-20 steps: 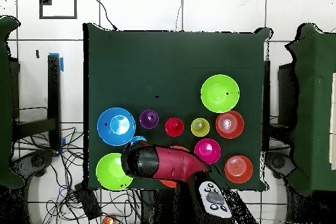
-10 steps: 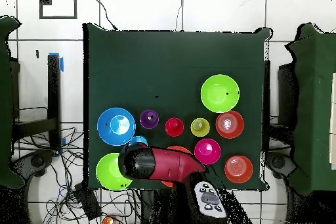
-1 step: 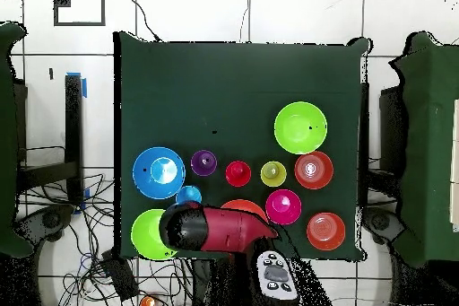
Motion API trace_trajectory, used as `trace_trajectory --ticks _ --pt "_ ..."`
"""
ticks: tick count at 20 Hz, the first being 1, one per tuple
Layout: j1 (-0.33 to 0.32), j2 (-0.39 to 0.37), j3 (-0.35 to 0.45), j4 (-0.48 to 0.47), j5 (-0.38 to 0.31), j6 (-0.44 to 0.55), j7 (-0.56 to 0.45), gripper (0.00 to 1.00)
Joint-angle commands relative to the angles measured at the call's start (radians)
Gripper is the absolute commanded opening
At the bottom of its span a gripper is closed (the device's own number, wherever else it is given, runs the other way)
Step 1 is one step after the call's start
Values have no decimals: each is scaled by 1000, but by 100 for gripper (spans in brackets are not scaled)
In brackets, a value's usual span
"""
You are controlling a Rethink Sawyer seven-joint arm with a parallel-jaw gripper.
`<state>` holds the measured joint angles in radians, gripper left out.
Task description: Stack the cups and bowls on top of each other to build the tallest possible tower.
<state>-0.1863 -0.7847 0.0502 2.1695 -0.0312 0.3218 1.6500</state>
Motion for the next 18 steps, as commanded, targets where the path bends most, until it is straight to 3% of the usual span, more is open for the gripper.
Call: trace_trajectory --ticks 1,12,18 --pt "4 62 -1 -66 -51 -49 110 100" --pt "-69 64 117 -41 -13 -218 141 100" --pt "-64 76 115 -48 -13 -242 144 100"
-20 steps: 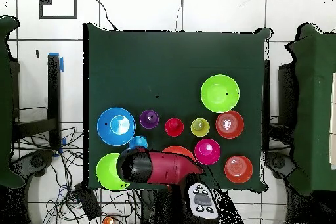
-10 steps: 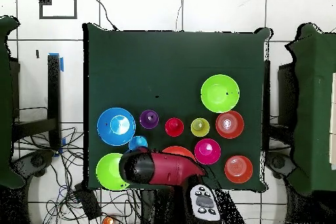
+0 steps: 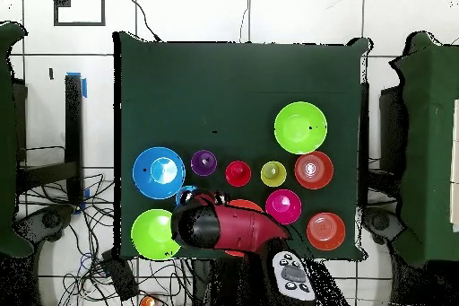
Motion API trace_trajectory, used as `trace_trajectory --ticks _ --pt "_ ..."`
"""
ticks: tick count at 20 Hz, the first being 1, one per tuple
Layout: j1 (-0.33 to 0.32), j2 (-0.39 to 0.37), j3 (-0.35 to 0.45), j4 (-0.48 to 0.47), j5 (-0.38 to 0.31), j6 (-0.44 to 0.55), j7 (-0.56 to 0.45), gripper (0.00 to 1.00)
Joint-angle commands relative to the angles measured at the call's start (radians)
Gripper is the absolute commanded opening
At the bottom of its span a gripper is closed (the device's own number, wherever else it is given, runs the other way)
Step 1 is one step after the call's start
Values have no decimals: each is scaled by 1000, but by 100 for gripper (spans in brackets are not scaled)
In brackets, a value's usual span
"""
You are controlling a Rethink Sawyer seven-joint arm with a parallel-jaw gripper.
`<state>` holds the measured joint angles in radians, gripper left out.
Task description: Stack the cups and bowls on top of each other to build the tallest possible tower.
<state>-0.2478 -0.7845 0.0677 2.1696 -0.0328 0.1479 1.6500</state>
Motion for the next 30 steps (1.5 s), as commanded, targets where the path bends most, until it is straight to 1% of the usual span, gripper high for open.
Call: trace_trajectory --ticks 1,5,8,10,12,15,17,22,23,29,30 --pt "-3 79 101 -46 -8 -71 146 100" --pt "-6 120 113 -32 4 -95 162 100" --pt "-26 163 148 -16 14 -103 172 100" --pt "-27 186 156 -13 19 -115 183 100" --pt "-25 204 154 -17 16 -135 188 100" --pt "-23 208 152 -18 16 -138 191 100" --pt "-17 218 141 -20 11 -145 190 100" --pt "37 281 74 -46 -10 -157 166 100" --pt "39 286 71 -49 -11 -159 164 100" --pt "112 275 -15 -104 -25 -109 115 100" --pt "109 274 -12 -105 -26 -97 108 0"
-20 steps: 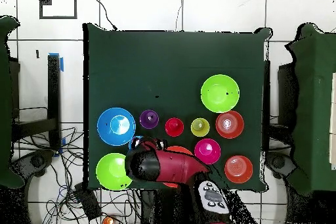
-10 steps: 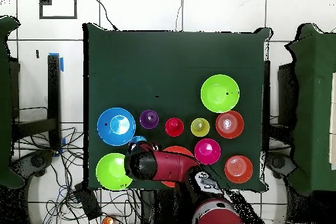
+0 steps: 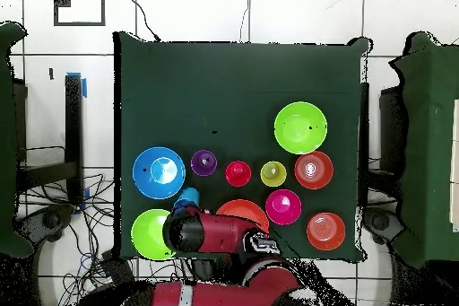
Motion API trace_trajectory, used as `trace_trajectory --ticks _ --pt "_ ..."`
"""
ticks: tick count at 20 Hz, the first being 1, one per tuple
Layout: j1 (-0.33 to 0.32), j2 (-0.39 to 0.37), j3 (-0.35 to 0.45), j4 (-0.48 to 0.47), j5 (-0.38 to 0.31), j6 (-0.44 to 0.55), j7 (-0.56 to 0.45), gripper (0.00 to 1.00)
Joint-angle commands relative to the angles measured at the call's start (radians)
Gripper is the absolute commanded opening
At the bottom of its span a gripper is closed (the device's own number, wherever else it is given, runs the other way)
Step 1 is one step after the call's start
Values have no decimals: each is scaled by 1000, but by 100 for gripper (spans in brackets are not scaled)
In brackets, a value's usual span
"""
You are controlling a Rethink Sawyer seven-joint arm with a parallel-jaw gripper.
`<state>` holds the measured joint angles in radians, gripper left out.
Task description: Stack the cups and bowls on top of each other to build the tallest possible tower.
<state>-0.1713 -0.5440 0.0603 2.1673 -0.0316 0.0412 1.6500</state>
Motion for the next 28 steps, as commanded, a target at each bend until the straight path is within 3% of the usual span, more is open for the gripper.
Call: trace_trajectory --ticks 1,9,15,20,25,28 --pt "39 35 -12 -106 -29 9 106 0" --pt "55 32 -40 -116 -35 -6 104 0" --pt "56 -58 -62 -96 -29 61 95 0" --pt "91 -143 -102 -102 -7 186 86 0" --pt "139 -168 -141 -137 4 281 96 0" --pt "188 -183 -177 -168 5 406 108 0"
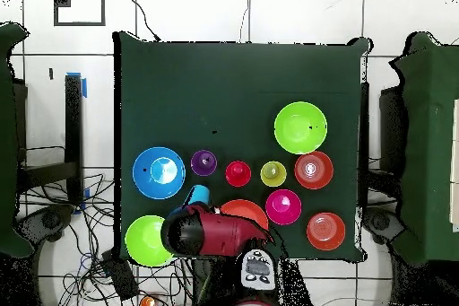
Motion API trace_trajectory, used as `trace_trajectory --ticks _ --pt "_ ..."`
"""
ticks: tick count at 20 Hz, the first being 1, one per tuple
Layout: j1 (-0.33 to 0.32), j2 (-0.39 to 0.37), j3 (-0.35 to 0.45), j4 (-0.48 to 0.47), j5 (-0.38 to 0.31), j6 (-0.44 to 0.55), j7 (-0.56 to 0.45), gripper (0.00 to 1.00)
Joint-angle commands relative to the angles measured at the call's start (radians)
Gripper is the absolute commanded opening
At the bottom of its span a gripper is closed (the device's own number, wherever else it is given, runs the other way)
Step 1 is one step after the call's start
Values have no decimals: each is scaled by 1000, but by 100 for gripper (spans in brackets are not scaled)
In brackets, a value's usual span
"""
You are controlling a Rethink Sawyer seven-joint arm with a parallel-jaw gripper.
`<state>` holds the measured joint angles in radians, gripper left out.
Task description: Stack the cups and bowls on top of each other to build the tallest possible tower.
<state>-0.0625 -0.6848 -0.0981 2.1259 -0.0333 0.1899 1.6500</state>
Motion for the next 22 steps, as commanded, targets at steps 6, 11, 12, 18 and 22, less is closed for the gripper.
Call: trace_trajectory --ticks 6,11,12,18,22 --pt "121 -51 -24 -185 5 483 121 0" --pt "149 -11 -5 -249 -3 634 131 0" --pt "153 -4 5 -254 1 647 132 0" --pt "166 71 18 -372 -36 769 108 0" --pt "158 129 26 -472 -52 787 87 0"
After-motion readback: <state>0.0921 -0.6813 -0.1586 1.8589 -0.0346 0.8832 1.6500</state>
